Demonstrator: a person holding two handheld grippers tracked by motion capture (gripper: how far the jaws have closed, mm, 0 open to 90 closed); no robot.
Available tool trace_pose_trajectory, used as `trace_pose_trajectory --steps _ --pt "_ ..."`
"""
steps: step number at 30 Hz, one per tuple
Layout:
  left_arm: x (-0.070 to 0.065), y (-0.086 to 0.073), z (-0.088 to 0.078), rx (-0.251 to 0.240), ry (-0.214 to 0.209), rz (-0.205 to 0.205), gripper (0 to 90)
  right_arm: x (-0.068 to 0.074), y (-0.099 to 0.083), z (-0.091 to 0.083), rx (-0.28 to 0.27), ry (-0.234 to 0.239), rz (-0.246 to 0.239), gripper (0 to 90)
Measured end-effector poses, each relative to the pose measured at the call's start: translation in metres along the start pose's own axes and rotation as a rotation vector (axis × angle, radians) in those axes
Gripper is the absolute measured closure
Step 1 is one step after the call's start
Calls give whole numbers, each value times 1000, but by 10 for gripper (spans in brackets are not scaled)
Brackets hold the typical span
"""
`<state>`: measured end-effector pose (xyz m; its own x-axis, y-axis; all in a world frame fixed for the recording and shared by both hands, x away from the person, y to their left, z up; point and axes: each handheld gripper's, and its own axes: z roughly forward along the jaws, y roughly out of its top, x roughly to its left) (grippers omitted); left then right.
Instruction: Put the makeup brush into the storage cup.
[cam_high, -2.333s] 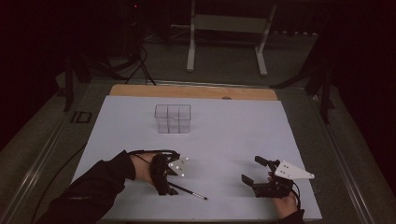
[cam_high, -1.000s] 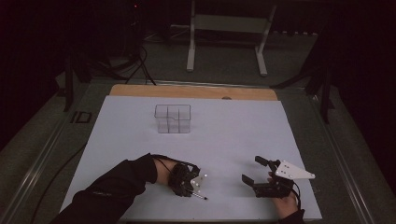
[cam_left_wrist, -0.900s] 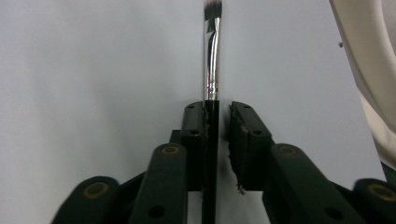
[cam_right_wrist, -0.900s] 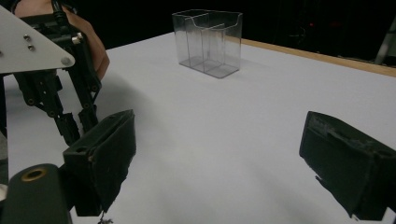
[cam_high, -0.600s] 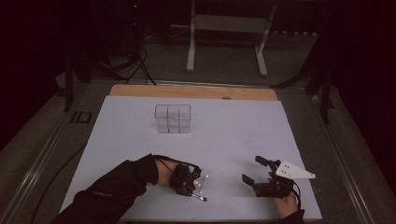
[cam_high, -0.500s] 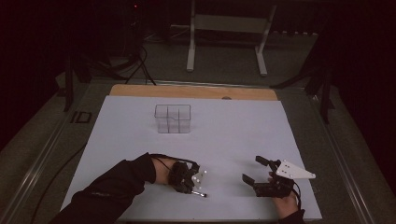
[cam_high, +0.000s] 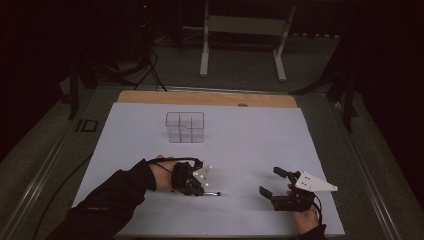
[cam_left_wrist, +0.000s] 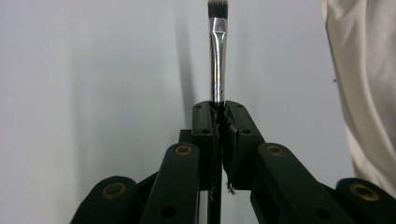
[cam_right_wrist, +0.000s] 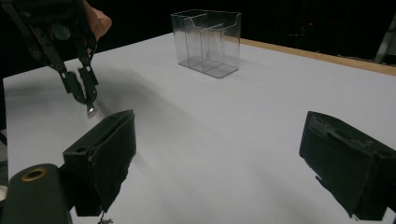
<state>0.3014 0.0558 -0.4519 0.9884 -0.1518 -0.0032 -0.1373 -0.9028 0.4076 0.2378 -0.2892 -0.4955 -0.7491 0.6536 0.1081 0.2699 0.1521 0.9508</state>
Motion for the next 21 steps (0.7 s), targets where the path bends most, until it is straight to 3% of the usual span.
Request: trace_pose_trajectory --steps 5,8,13,15,17,21 --pt "0 -4 -9 -35 47 -48 854 0 0 0 0 2 5 109" --pt "-2 -8 -16 -72 110 -79 854 -1 0 1 0 4 4 109" --pt "-3 -11 -22 -102 126 -98 855 0 0 1 1 4 3 109" --pt "-3 -15 -31 -132 154 -114 855 0 0 1 1 3 2 109" --pt "-3 -17 -34 -151 147 -131 854 0 0 1 2 2 1 109" --pt "-3 -22 -46 -190 178 -143 855 0 -1 1 3 2 2 109"
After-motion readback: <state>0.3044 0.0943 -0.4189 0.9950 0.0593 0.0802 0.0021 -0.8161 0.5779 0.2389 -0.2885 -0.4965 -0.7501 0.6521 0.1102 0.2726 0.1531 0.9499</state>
